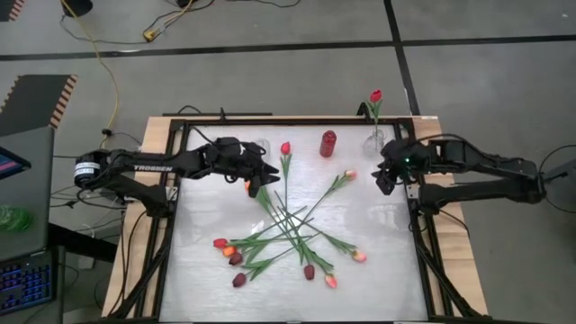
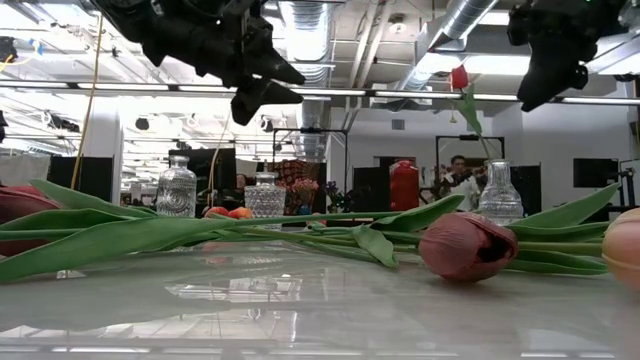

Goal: Sort flowers into vase by color
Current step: Put the pink flower into the right transparent vase

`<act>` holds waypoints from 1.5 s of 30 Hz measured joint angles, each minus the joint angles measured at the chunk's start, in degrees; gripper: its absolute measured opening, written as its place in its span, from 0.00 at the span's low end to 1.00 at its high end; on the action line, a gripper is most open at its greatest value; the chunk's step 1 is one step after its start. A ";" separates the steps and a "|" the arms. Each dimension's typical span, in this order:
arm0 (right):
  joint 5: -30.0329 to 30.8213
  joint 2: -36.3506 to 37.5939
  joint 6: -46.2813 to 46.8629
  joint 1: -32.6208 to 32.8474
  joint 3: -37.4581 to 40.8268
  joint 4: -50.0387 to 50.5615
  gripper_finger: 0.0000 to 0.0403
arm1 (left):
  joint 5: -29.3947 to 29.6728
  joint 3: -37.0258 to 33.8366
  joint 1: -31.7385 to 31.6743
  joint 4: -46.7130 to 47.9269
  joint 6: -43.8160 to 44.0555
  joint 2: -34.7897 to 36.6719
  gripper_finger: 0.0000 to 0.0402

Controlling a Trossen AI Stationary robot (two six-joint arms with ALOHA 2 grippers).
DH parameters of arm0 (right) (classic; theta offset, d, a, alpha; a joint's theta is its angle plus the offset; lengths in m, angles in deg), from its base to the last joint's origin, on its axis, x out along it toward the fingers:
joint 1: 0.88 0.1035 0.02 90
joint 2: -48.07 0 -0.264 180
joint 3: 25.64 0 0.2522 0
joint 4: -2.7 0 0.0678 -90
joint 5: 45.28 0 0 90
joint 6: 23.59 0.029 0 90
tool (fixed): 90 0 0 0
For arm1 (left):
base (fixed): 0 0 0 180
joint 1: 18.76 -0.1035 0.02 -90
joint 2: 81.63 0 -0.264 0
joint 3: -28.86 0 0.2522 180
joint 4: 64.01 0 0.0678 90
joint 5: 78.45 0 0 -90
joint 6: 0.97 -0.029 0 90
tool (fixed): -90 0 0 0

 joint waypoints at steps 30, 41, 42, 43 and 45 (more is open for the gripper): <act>0.39 -13.61 -0.86 6.03 0.00 -11.77 0.52 | 28.76 0.00 11.46 10.93 12.31 0.00 0.36; 0.41 -14.23 -0.88 6.00 0.00 -14.93 0.52 | 30.25 0.00 9.72 3.37 18.72 -8.47 0.36; 0.39 -14.23 -0.86 6.00 0.00 -15.18 0.52 | 29.92 0.00 9.58 2.59 19.20 -9.96 0.36; 0.42 -14.23 -0.87 5.99 0.00 -15.57 0.52 | 29.77 0.17 9.35 2.09 19.83 -11.64 0.36; 0.42 -14.21 -0.88 5.98 0.00 -15.75 0.52 | 29.06 1.44 8.65 1.82 21.00 -14.74 0.36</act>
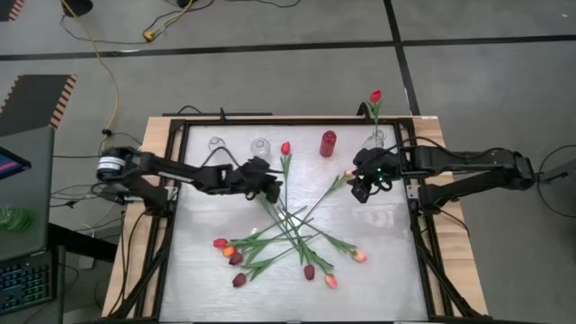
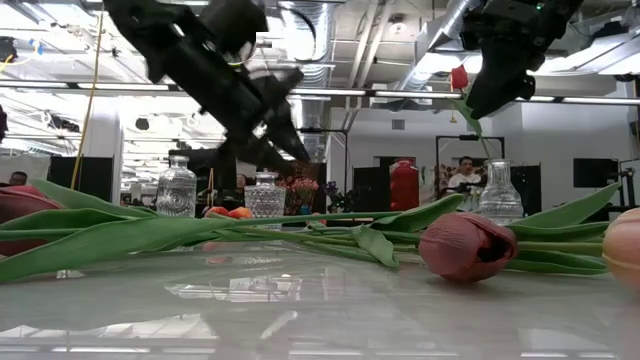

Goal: Sort flowers into vase by color
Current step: Put the pink flower into the right transparent vase

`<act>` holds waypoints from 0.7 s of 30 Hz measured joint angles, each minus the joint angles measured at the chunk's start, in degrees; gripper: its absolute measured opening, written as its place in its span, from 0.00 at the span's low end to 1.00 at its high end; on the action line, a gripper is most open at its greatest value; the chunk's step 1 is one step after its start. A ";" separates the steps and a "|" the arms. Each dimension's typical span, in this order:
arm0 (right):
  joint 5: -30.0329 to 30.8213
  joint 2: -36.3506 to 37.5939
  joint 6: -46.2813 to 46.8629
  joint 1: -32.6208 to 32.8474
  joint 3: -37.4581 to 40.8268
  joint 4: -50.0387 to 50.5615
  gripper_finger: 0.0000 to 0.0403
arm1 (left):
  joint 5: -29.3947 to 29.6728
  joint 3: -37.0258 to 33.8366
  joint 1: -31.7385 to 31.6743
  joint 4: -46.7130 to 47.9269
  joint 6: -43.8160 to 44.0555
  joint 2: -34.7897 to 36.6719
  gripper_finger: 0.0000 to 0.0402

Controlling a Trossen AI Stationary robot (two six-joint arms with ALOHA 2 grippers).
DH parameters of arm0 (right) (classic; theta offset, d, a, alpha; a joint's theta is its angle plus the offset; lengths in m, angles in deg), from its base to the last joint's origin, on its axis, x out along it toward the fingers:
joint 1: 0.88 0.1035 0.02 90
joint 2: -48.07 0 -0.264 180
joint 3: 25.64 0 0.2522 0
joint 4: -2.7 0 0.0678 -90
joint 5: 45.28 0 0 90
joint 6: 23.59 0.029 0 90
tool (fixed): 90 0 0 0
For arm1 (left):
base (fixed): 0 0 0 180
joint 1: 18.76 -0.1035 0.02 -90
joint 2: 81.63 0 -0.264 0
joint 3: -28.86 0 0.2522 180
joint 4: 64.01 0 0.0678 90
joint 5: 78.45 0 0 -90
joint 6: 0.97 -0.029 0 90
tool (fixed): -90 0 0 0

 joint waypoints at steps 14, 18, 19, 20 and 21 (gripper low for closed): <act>0.90 -0.02 -0.07 -0.46 0.00 -0.50 0.52 | -4.41 16.06 -2.91 14.74 0.10 -17.45 0.36; 1.31 -0.02 -0.17 -0.45 0.00 -0.46 0.52 | -4.14 18.41 -2.91 17.05 0.10 -19.79 0.36; 1.31 -0.02 -0.17 -0.44 0.00 -0.46 0.52 | -4.14 18.64 -2.91 16.84 0.11 -20.19 0.36; 1.31 -0.02 -0.17 -0.44 0.00 -0.46 0.52 | -4.12 18.64 -2.91 16.95 0.40 -20.41 0.36; 1.31 -0.02 -0.17 -0.44 0.00 -0.46 0.52 | -4.12 18.64 -2.91 16.32 0.77 -20.84 0.36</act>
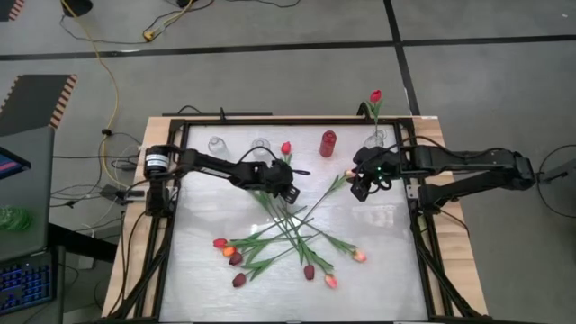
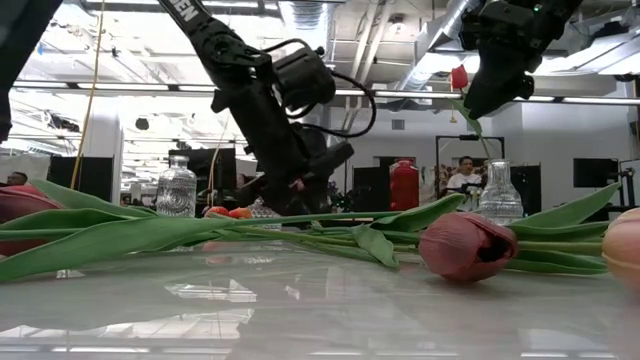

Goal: Sort flowers into vase by color
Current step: Put the pink flower into the right transparent vase

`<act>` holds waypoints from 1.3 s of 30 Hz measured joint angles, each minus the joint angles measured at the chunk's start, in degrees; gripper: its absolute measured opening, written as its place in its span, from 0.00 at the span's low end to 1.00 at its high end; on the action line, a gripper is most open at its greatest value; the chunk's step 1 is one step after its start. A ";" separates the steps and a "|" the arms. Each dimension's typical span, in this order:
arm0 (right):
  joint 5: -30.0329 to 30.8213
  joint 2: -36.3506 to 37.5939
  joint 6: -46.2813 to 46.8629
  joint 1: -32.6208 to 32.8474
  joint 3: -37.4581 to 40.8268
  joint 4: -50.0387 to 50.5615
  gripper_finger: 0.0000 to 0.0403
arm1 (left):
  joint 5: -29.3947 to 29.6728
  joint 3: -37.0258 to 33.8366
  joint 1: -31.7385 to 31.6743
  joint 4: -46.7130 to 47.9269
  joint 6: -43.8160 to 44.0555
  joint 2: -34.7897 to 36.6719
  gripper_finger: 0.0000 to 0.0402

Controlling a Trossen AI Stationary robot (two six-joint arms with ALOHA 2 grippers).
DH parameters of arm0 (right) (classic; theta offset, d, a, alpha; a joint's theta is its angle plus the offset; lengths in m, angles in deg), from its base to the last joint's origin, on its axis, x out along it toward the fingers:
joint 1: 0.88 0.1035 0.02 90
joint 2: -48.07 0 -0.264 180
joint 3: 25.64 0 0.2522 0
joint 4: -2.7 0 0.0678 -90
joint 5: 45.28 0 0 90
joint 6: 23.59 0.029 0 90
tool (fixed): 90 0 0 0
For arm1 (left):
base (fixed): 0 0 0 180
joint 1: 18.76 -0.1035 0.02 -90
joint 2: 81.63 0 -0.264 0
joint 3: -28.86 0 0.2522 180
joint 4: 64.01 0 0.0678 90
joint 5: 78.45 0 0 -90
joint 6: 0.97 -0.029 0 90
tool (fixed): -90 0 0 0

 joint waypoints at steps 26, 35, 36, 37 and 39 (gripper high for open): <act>0.00 4.39 -2.75 -0.43 0.02 -1.00 0.52 | -1.05 -0.09 -0.65 -1.23 1.07 1.17 0.01; 0.28 12.24 -2.84 -4.07 0.02 -2.11 0.52 | -3.77 0.00 -2.20 -1.18 -2.53 7.65 0.01; 0.35 12.71 -2.84 -4.51 0.02 -3.16 0.52 | -4.10 0.00 -2.26 -1.23 -3.00 8.51 0.01; 0.36 13.04 -2.84 -4.88 0.02 -4.24 0.52 | -4.17 0.00 -2.28 -1.20 -3.59 9.45 0.01; 0.38 13.44 -2.85 -5.50 0.02 -6.64 0.52 | -4.35 0.00 -2.32 -1.18 -4.56 11.33 0.01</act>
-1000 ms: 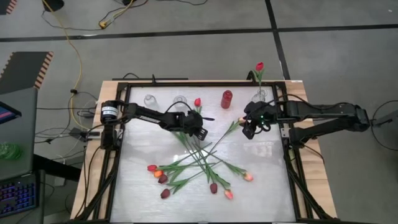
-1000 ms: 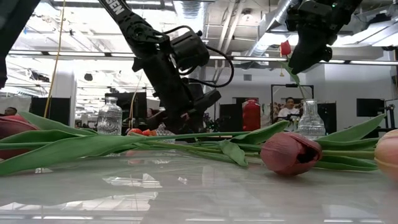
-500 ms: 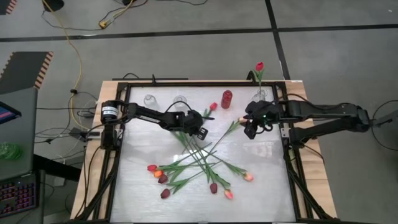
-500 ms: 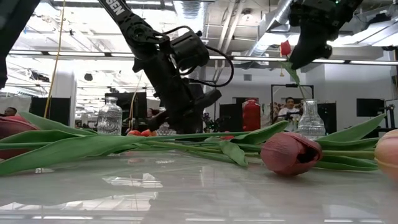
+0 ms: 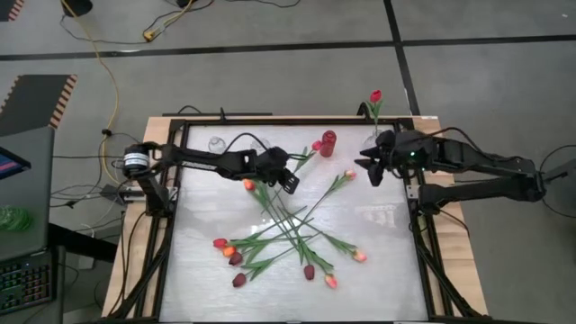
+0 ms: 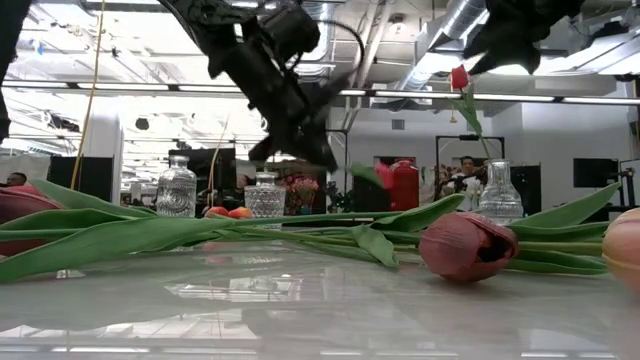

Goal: Sort flowers into vase by color
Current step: Put the pink flower into the right transparent vase

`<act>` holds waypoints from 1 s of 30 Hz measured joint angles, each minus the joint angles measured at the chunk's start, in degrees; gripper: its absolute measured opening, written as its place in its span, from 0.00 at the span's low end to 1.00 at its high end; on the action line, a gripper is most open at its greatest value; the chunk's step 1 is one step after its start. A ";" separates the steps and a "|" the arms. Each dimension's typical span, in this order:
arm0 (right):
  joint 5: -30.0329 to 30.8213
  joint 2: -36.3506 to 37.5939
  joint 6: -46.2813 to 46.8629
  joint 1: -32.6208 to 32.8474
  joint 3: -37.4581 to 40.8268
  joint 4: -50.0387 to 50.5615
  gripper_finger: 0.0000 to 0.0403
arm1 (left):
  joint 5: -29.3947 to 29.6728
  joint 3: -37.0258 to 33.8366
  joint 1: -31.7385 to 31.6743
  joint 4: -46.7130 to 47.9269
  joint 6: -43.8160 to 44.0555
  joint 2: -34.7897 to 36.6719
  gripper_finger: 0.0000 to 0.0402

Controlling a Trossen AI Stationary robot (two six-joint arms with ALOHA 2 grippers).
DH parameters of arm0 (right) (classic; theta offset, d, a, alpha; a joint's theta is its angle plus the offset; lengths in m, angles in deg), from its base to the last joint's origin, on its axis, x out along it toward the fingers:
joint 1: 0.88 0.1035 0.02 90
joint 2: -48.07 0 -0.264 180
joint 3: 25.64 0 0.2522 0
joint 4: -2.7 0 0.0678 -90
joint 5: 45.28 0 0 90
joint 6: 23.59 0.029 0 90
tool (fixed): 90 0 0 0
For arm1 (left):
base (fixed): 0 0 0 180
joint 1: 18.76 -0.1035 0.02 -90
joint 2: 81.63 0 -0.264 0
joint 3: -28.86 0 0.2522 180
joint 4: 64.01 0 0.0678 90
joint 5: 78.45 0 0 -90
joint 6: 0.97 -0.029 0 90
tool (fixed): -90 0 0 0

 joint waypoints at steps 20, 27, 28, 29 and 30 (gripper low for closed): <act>-0.21 -6.77 -6.91 -0.88 0.00 -22.39 0.52 | 4.42 0.06 0.00 -16.35 -13.83 11.89 0.01; -0.46 -12.46 -11.64 -0.88 0.00 -34.55 0.52 | 3.86 0.07 0.00 -21.90 -16.99 11.82 0.01; -0.57 -13.14 -11.94 -0.88 0.00 -35.80 0.52 | 3.64 0.07 0.00 -22.44 -17.06 11.82 0.01; -0.59 -13.83 -12.01 -0.88 0.00 -37.05 0.52 | 3.34 0.07 0.00 -22.74 -17.10 11.82 0.01; -0.67 -14.46 -12.02 -0.88 0.00 -38.21 0.52 | 3.21 0.07 0.02 -23.12 -17.19 11.82 0.01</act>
